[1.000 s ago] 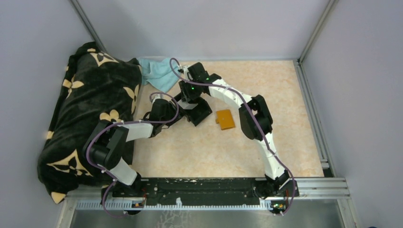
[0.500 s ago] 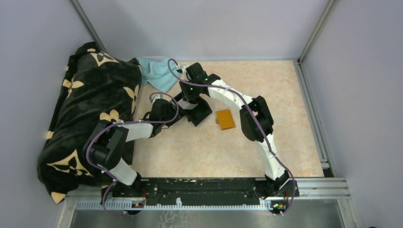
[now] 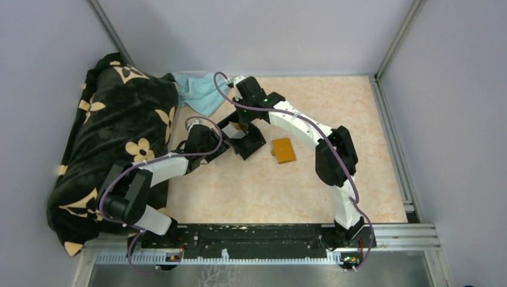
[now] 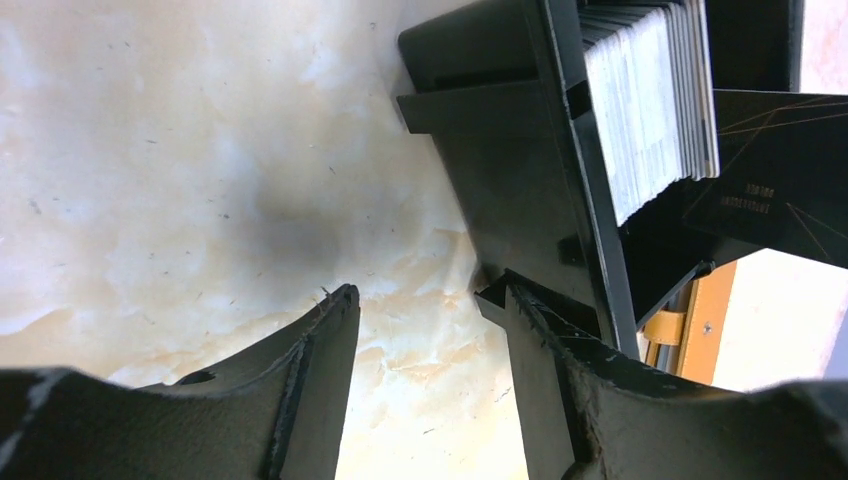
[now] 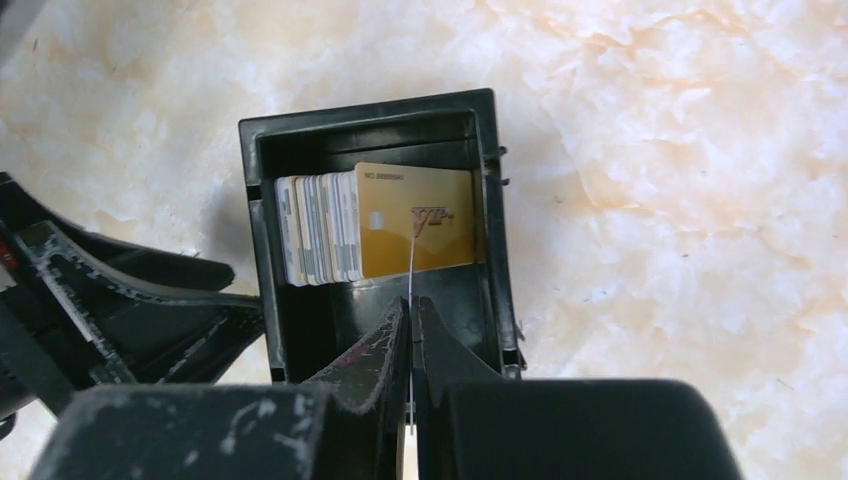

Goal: Put the credit cards into the card holder
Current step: Pick up the credit card from the storage box.

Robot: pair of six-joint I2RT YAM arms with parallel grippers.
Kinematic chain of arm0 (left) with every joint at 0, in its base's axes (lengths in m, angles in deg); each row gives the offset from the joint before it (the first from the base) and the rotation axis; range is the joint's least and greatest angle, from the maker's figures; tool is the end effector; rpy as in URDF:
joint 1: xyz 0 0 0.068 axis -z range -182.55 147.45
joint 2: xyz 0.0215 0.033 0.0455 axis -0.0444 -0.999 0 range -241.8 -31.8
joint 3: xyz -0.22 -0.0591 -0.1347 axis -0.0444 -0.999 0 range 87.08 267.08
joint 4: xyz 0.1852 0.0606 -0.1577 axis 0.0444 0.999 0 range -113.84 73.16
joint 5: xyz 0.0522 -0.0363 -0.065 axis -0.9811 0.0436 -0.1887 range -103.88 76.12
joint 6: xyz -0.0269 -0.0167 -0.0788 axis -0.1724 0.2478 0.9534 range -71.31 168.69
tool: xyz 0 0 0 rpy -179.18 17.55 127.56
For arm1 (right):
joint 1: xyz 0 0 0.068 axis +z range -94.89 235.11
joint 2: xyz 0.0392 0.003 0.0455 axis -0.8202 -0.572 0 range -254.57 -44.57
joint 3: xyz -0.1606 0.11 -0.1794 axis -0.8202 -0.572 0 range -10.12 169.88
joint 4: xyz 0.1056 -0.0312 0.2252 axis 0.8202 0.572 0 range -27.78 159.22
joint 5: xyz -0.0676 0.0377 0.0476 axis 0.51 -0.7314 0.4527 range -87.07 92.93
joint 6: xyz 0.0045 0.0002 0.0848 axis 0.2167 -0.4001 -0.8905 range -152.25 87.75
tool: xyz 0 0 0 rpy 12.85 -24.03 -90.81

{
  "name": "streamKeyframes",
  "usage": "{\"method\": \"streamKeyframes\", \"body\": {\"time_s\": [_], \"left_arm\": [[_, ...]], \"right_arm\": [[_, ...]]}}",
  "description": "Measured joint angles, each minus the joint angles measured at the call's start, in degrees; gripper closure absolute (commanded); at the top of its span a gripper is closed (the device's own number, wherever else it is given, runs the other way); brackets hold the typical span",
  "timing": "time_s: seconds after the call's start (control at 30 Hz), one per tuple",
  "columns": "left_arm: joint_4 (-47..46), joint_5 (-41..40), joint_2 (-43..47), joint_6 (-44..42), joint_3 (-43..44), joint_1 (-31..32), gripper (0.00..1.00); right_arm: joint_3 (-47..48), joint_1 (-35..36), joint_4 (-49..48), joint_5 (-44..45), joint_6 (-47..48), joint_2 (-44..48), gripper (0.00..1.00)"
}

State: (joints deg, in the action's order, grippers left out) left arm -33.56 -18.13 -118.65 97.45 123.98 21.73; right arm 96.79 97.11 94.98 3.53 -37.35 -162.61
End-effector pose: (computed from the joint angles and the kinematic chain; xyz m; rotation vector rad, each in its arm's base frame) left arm 0.2898 -0.1247 0.1327 -0.5353 2.2776 -0.5758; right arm 0.3631 0.3258 0.2499 -0.7454 2.2505 0.3918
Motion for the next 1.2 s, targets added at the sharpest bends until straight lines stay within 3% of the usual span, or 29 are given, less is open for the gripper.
{"method": "streamKeyframes", "body": {"time_s": [0.33,0.57,0.6,0.67,0.93,1.2], "left_arm": [[8.1,-2.2,7.2,-3.7,3.6,0.2,0.27],[10.6,-1.5,17.0,-7.5,3.9,4.1,0.26],[10.6,-0.9,18.4,-8.1,3.9,4.7,0.07],[10.2,1.5,21.1,-10.1,3.7,5.8,0.01],[5.9,18.0,27.1,-15.2,0.4,7.9,0.05],[5.3,29.6,27.7,-19.9,0.1,11.7,0.12]], "right_arm": [[-7.7,0.0,-0.8,4.4,0.2,8.2,1.0],[-22.8,0.7,-3.9,1.7,-0.2,23.7,1.0],[-24.8,1.0,-4.0,1.0,-0.4,26.1,1.0],[-29.1,1.9,-4.5,-0.7,-1.1,31.5,1.0],[-42.8,2.9,-5.2,-8.6,-6.6,47.6,1.0],[-50.0,3.0,-4.4,-15.3,-10.1,56.2,1.0]]}}
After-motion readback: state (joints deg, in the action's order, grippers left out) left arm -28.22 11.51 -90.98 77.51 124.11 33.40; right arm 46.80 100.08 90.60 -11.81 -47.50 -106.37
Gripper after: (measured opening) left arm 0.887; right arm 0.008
